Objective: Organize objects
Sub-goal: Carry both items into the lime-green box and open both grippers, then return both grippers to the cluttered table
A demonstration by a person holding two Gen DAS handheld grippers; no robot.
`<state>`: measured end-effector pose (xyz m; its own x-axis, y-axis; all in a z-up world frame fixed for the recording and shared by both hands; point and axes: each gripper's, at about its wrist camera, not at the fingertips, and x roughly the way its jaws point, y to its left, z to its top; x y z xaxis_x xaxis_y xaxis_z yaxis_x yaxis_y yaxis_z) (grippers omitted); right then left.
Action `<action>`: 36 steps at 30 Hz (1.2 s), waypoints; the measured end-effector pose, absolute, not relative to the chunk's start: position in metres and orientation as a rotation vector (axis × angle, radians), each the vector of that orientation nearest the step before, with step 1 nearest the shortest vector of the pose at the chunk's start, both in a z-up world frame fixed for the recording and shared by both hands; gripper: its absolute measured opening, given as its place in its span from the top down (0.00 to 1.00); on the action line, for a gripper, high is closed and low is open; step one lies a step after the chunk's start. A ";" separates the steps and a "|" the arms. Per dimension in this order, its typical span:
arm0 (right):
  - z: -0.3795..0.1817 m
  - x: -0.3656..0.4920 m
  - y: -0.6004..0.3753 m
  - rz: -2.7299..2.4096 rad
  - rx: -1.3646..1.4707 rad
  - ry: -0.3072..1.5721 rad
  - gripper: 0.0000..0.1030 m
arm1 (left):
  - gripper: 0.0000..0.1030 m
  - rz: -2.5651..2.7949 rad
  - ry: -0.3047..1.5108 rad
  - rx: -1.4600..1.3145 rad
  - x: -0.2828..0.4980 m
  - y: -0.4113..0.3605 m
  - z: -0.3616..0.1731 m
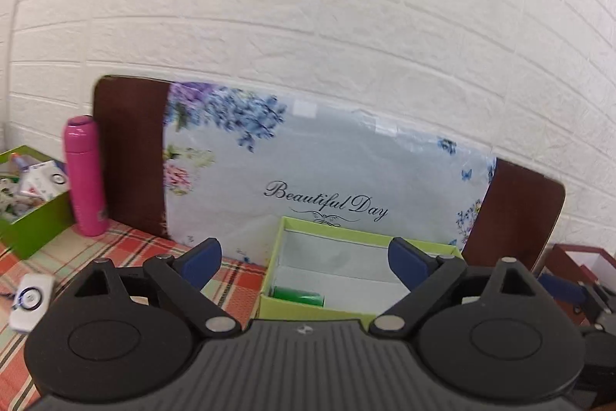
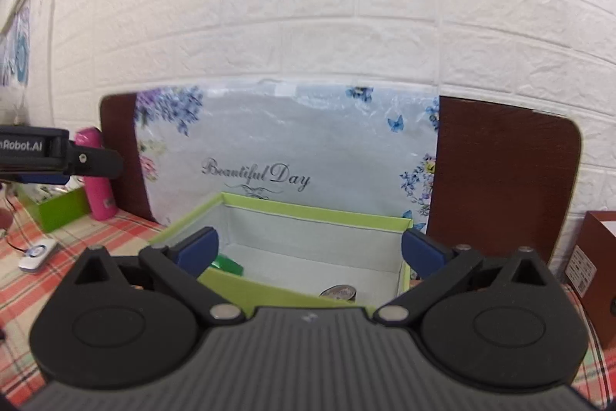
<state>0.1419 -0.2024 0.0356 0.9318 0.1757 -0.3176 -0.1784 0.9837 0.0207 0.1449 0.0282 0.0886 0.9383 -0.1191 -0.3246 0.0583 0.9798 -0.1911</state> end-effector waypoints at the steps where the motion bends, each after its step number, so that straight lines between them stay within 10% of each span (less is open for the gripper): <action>1: 0.036 0.129 -0.202 0.185 0.005 0.316 0.00 | 0.06 -0.089 0.337 -0.182 0.135 0.030 0.088; 30: -0.067 -0.035 -0.189 0.190 -0.012 0.471 0.00 | 0.06 -0.126 0.600 -0.171 0.011 0.063 -0.032; 36: -0.064 0.015 -0.188 0.362 -0.190 0.471 0.18 | 0.06 -0.135 0.605 -0.194 0.011 0.072 -0.031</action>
<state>0.0150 -0.1884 -0.0638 0.8290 0.2958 -0.4747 -0.3823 0.9191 -0.0951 0.0112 0.0715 -0.0315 0.8147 -0.1827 -0.5504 0.0697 0.9731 -0.2197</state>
